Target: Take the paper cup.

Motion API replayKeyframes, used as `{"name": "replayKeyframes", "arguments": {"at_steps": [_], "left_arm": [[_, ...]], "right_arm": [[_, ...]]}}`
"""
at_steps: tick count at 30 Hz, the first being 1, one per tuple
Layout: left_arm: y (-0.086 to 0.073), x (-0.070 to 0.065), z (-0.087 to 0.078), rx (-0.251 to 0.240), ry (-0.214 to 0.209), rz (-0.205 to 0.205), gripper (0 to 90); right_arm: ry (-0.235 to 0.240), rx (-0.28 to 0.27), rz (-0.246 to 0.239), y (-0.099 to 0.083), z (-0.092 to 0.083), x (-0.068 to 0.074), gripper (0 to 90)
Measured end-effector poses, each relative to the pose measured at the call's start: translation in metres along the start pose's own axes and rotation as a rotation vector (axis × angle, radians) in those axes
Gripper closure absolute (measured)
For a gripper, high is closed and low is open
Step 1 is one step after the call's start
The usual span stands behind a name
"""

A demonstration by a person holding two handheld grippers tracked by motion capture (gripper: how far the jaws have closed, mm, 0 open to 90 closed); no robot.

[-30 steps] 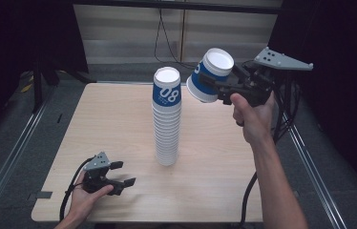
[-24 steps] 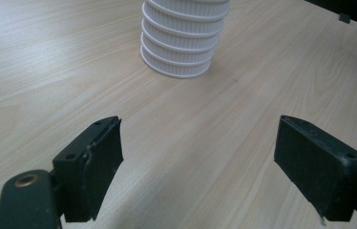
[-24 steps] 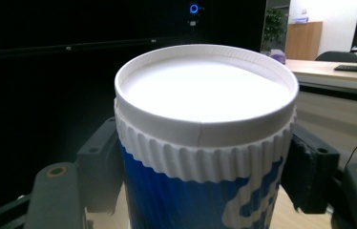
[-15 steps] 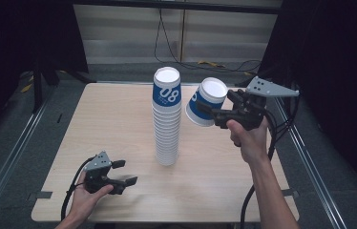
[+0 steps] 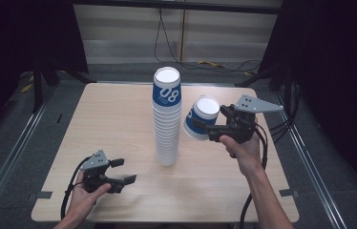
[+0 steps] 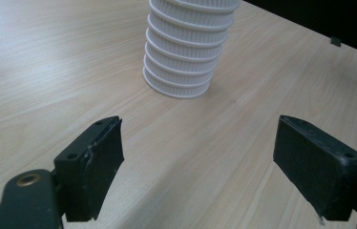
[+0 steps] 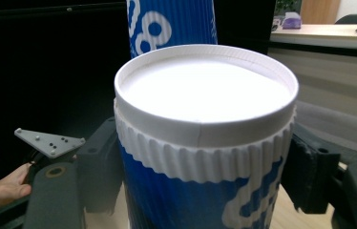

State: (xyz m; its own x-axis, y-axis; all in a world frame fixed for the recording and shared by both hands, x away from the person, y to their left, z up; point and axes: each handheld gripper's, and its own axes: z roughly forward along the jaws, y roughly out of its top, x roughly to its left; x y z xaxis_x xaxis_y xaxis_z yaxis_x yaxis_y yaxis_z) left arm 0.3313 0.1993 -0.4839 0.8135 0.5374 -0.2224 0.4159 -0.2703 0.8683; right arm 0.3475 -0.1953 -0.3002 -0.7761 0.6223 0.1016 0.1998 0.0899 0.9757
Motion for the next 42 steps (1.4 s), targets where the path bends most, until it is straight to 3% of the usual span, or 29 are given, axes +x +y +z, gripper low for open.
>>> {"name": "replayKeyframes", "arguments": {"at_steps": [2, 6, 11, 13, 16, 21, 24, 26, 31, 37, 42], "left_arm": [[0.0, 0.001, 0.0, 0.003, -0.031, -0.02, 16.6], [0.002, 0.001, 0.001, -0.008, -0.04, -0.022, 15.7], [0.009, -0.005, 0.002, 0.003, -0.049, -0.004, 16.0], [0.013, -0.008, 0.003, 0.01, -0.049, 0.032, 15.9], [0.019, -0.009, 0.002, -0.013, -0.079, 0.028, 15.8], [0.032, -0.01, -0.001, -0.012, -0.083, 0.046, 15.7], [0.038, -0.01, -0.001, -0.028, -0.088, 0.052, 15.7], [0.042, -0.01, 0.002, -0.034, -0.091, 0.05, 15.7], [0.046, -0.012, 0.009, -0.059, -0.107, 0.049, 15.8], [0.055, -0.023, 0.018, -0.061, -0.162, 0.093, 15.7], [0.066, -0.035, 0.022, -0.09, -0.195, 0.13, 15.7]], "right_arm": [[0.009, -0.002, 0.007, -0.007, 0.001, 0.0, 27.0], [0.009, 0.012, 0.004, -0.015, 0.005, 0.0, 27.0], [0.018, 0.053, 0.039, -0.034, 0.019, 0.0, 27.0], [0.041, 0.06, 0.047, -0.043, 0.027, 0.004, 26.9], [0.052, 0.072, 0.05, -0.046, 0.03, 0.006, 26.7], [0.075, 0.059, 0.071, -0.05, 0.031, 0.011, 27.0], [0.055, 0.067, 0.038, -0.047, 0.027, 0.016, 27.0], [0.075, 0.048, 0.051, -0.045, 0.023, 0.017, 27.1], [0.104, 0.078, 0.039, -0.049, 0.026, 0.024, 27.1], [0.146, 0.109, 0.059, -0.06, 0.034, 0.027, 27.4], [0.185, 0.119, 0.055, -0.067, 0.039, 0.031, 27.5]]}}
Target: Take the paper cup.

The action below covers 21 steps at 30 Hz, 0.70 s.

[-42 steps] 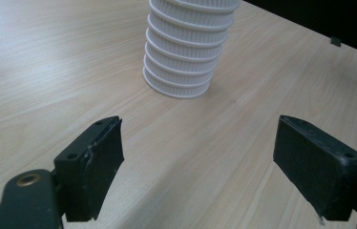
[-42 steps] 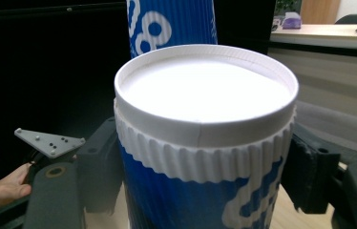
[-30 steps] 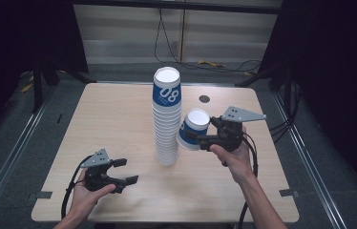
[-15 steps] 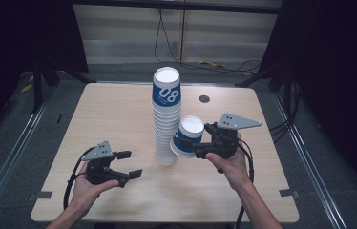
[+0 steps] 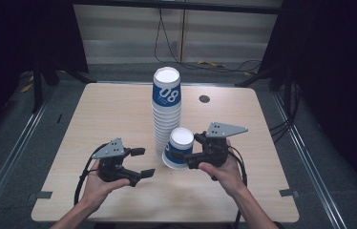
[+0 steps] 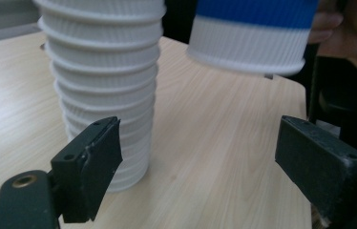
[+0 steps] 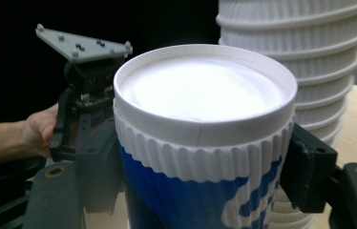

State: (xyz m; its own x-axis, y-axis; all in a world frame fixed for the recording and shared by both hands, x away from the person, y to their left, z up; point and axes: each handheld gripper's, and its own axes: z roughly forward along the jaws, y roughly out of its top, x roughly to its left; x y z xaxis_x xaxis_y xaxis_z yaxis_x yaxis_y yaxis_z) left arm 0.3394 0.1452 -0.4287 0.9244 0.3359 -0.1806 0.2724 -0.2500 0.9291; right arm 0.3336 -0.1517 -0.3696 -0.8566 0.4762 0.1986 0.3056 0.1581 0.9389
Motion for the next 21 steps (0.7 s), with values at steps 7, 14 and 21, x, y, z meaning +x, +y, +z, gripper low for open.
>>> {"name": "replayKeyframes", "arguments": {"at_steps": [7, 14, 21], "left_arm": [[0.009, -0.008, 0.008, -0.011, -0.02, 0.034, 15.8], [0.003, -0.012, 0.02, -0.01, -0.049, 0.024, 15.7], [0.001, -0.014, 0.019, -0.038, -0.063, 0.019, 15.3]], "right_arm": [[0.024, -0.006, -0.004, -0.009, 0.003, 0.0, 27.8], [0.057, -0.011, 0.043, -0.021, 0.011, 0.001, 27.6], [0.081, -0.013, 0.069, -0.029, 0.017, 0.003, 27.7]]}}
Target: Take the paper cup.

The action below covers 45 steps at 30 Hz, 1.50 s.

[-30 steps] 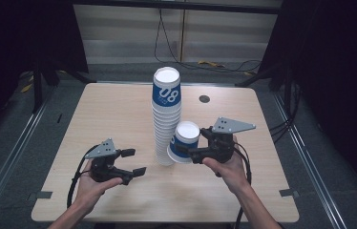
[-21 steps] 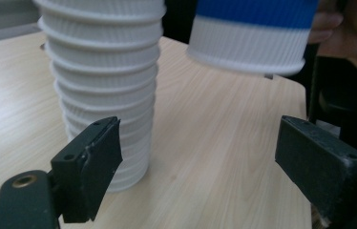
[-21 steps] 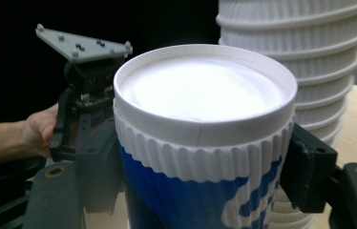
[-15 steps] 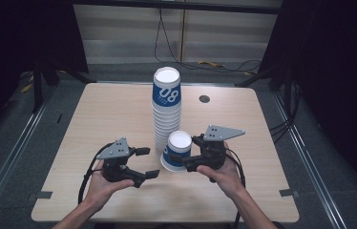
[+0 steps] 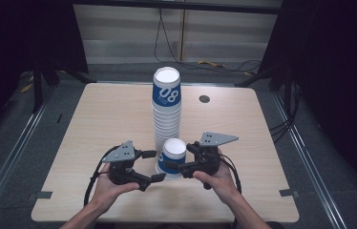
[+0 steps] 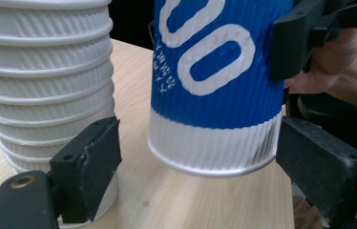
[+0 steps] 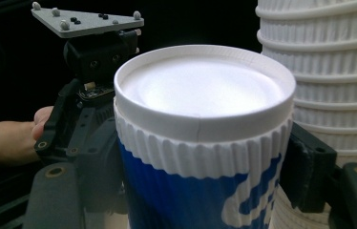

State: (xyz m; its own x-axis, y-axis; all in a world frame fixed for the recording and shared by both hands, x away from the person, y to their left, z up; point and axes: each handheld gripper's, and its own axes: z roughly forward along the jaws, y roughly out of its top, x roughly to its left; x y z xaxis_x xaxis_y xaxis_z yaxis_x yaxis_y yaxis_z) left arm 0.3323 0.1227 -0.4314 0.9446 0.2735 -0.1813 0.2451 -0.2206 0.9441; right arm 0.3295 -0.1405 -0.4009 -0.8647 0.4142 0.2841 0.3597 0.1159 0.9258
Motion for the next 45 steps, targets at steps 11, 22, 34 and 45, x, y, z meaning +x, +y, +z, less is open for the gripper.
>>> {"name": "replayKeyframes", "arguments": {"at_steps": [11, 22, 34, 45], "left_arm": [[-0.005, -0.002, 0.014, 0.041, -0.027, -0.032, 13.1], [-0.006, -0.002, 0.016, 0.022, -0.038, -0.033, 15.2], [-0.008, -0.006, 0.014, 0.031, -0.022, 0.023, 21.0], [-0.009, 0.0, 0.007, 0.051, -0.03, 0.013, 21.9]], "right_arm": [[-0.004, -0.008, -0.024, -0.003, 0.01, 0.005, 27.8], [0.007, 0.001, -0.024, -0.008, 0.019, 0.011, 27.7], [0.019, 0.029, 0.008, -0.008, 0.019, 0.011, 25.8], [-0.006, 0.045, 0.014, -0.008, 0.017, 0.01, 17.7]]}}
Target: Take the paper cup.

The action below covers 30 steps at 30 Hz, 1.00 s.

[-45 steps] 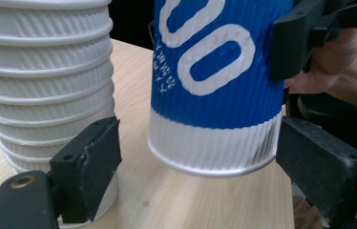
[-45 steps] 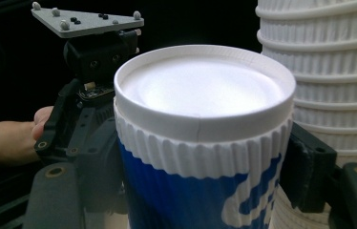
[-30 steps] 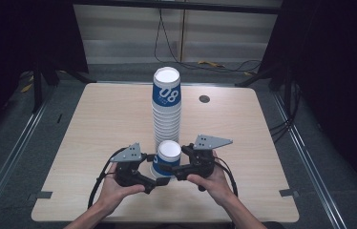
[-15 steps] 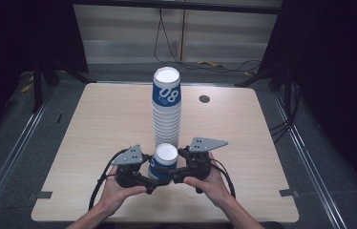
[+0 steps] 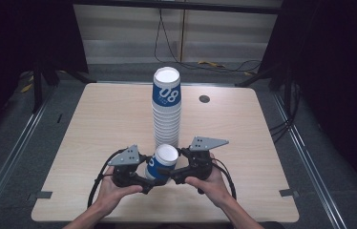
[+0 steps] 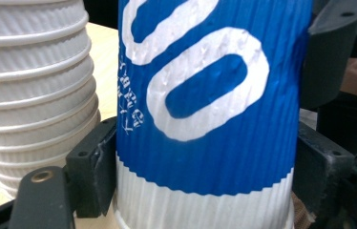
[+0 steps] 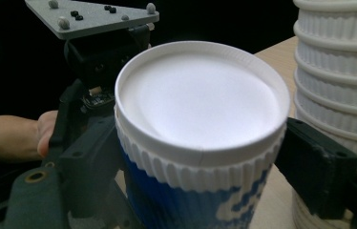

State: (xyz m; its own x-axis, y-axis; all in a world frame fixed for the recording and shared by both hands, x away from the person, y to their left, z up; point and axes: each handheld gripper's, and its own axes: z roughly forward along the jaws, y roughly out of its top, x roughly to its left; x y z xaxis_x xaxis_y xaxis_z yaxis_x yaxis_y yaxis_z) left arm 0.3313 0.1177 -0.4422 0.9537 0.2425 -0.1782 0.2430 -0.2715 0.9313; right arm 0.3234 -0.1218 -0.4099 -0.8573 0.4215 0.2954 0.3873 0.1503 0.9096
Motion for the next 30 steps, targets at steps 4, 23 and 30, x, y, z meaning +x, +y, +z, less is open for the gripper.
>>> {"name": "replayKeyframes", "arguments": {"at_steps": [4, 23, 30], "left_arm": [[-0.001, 0.0, -0.001, 0.03, 0.006, 0.012, 21.9], [-0.002, 0.008, -0.014, 0.119, 0.019, -0.014, 22.0], [-0.002, 0.006, -0.014, 0.152, 0.007, -0.015, 21.9]], "right_arm": [[-0.006, 0.004, 0.006, 0.001, -0.001, -0.001, 15.8], [-0.04, 0.103, 0.007, -0.002, -0.021, -0.008, 14.4], [-0.046, 0.156, -0.025, -0.006, -0.018, -0.009, 14.8]]}}
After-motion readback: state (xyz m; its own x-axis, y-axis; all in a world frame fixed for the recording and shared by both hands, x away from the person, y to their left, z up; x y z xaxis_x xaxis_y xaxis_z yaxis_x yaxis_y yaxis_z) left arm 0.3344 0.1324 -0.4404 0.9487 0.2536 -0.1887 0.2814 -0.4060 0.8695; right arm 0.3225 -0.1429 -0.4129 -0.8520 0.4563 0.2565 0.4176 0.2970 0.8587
